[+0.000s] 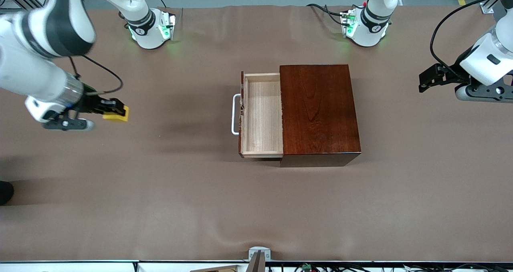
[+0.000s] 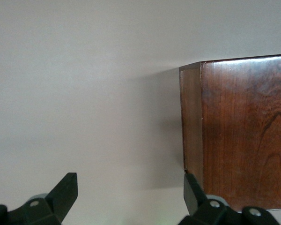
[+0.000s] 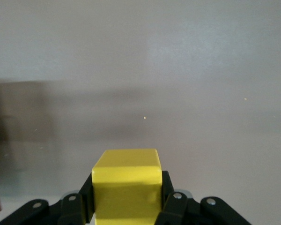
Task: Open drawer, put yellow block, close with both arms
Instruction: 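Grasp the yellow cube with the right gripper, then carry the yellow cube over the open drawer with the right gripper, then drop the cube in the drawer while the left gripper reaches the drawer, then lower the left gripper onto the drawer front by the handle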
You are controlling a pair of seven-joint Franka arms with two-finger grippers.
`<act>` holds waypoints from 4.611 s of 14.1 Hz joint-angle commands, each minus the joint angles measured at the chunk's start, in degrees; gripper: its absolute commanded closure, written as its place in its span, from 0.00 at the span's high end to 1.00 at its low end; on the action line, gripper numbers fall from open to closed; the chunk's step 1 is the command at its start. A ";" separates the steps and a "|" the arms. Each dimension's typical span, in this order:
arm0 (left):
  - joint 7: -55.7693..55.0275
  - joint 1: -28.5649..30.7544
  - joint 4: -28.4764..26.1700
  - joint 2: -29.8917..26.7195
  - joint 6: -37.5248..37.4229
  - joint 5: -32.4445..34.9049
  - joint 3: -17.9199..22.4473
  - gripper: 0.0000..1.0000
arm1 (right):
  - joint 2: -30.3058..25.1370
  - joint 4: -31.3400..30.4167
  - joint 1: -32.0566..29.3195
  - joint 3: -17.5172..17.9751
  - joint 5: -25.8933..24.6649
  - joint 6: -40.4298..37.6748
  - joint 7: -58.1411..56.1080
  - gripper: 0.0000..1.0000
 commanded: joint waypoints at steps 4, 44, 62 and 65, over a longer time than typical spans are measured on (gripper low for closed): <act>-0.60 -0.18 2.92 2.50 0.39 -2.26 -0.19 1.00 | 6.32 13.44 8.63 1.09 0.22 -3.82 18.30 0.00; -52.77 -3.33 4.75 6.09 2.58 -3.49 -15.91 1.00 | 26.21 31.74 31.33 0.48 4.09 5.78 43.04 1.00; -111.74 -31.54 17.42 30.26 20.50 1.77 -15.84 1.00 | 0.54 17.15 -7.17 0.48 -7.59 -12.51 -3.28 1.00; -124.66 -35.15 17.51 33.16 22.27 4.59 -15.40 1.00 | -0.96 17.15 -7.26 0.48 -9.53 -12.96 -3.28 1.00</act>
